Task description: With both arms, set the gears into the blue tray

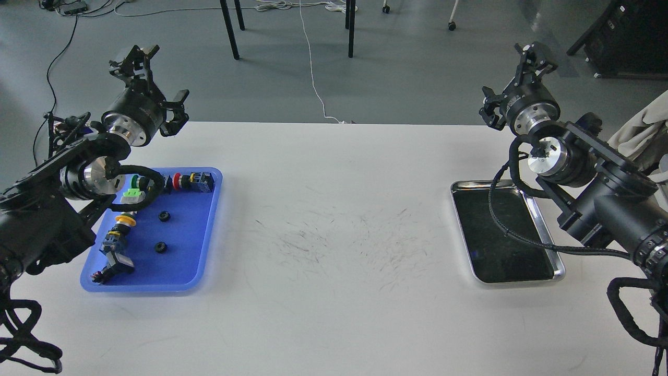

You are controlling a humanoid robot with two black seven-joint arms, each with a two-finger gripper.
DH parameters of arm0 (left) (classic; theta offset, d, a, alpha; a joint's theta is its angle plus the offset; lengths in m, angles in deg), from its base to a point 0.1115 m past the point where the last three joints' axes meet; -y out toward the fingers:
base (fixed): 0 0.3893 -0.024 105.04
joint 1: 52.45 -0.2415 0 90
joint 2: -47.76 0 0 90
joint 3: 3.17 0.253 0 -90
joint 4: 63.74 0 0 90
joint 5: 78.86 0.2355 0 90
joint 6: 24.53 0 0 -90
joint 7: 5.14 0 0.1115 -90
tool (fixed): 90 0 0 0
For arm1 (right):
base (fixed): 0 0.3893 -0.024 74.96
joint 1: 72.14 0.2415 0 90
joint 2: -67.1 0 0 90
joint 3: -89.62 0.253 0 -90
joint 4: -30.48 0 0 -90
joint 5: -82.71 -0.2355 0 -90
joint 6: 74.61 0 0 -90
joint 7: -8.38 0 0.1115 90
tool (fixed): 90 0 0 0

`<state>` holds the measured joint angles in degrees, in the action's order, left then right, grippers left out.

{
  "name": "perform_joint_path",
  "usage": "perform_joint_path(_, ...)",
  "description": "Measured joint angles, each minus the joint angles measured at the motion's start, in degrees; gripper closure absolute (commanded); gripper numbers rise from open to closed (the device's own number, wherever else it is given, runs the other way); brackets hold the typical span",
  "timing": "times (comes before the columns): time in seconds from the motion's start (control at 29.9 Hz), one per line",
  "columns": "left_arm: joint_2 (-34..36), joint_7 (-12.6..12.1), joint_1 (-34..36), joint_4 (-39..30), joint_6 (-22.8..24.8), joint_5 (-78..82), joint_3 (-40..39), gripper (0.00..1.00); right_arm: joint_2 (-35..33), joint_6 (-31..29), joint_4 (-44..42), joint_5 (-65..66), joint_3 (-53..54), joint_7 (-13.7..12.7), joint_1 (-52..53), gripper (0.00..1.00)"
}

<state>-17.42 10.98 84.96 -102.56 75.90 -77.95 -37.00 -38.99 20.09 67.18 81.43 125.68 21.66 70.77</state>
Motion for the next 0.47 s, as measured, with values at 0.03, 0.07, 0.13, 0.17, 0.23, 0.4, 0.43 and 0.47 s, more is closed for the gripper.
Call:
perform_joint_path(0.03, -0.1, 0.0, -0.2, 0.0, 0.0, -0.1, -0.9, 0.01, 0.0, 0.1, -0.1, 0.0, 0.0, 0.1, 0.0, 0.01)
perform_joint_path(0.07, -0.2, 0.0, -0.4, 0.0, 0.0, -0.2, -1.6, 0.01, 0.0, 0.1, -0.1, 0.0, -0.1, 0.2, 0.0, 0.01)
perform_joint_path(0.13, -0.3, 0.0, -0.7, 0.0, 0.2, -0.3, -2.9, 0.01, 0.0, 0.1, 0.0, 0.1, -0.4, 0.4, 0.0, 0.01)
perform_joint_path(0.17, -0.4, 0.0, -0.7, 0.0, 0.2, -0.3, -3.2, 0.01, 0.0, 0.1, 0.1, 0.1, -0.5, 0.5, 0.0, 0.01)
perform_joint_path(0.23, -0.6, 0.1, -0.8, 0.1, -0.1, -0.3, -3.4, 0.01, 0.0, -0.1, 0.2, 0.1, -0.6, 0.6, 0.0, 0.01)
perform_joint_path(0.4, -0.7, 0.6, -1.0, 0.3, -0.4, 0.2, -2.8, 0.01, 0.0, -0.3, 0.9, 0.4, -0.9, 0.6, -0.1, 0.01)
perform_joint_path(0.43, -0.7, 0.6, -1.0, 0.4, -0.4, 0.3, -2.7, 0.01, -0.1, -0.3, 1.0, 0.5, -1.0, 0.6, -0.2, 0.01)
perform_joint_path(0.47, -0.7, 0.7, -1.1, 0.4, -0.4, 0.4, -2.6, 0.01, -0.1, -0.3, 1.0, 0.6, -1.0, 0.6, -0.3, 0.01)
